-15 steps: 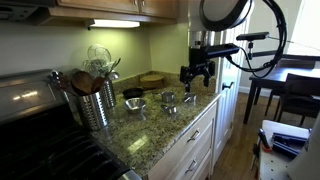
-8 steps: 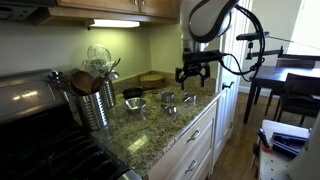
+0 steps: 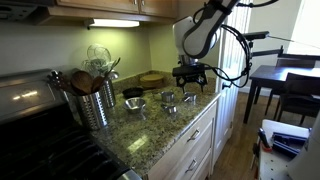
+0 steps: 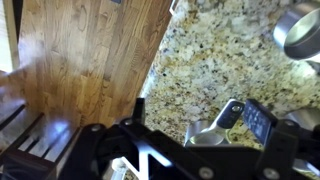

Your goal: Stack the cups

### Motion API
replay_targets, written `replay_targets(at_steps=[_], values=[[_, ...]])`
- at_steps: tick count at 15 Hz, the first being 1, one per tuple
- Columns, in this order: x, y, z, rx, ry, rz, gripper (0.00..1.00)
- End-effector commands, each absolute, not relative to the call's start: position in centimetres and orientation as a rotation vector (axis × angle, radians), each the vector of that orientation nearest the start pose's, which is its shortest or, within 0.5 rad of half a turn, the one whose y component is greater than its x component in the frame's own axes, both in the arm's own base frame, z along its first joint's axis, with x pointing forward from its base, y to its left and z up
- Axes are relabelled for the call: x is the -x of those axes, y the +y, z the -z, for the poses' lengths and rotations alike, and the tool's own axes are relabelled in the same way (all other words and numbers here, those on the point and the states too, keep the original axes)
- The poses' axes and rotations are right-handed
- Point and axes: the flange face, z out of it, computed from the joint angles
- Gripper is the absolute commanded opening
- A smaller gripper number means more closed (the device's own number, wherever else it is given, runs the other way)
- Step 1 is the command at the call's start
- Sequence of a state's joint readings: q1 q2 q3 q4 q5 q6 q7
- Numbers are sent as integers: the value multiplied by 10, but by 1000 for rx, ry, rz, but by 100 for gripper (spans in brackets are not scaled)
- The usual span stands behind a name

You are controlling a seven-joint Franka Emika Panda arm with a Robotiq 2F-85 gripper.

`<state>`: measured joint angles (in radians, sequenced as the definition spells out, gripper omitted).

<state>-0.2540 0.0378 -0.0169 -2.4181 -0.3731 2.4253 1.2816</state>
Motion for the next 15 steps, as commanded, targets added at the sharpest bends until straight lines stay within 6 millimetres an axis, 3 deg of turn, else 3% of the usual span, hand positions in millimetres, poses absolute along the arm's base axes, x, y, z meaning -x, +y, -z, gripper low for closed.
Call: replay_targets(at_steps=[1, 9, 15], values=[[-489, -152, -271, 2567, 2236, 153, 100], [-535, -161, -241, 2436, 2377, 136, 100], [-549, -167, -227, 2430, 2422, 149, 100]])
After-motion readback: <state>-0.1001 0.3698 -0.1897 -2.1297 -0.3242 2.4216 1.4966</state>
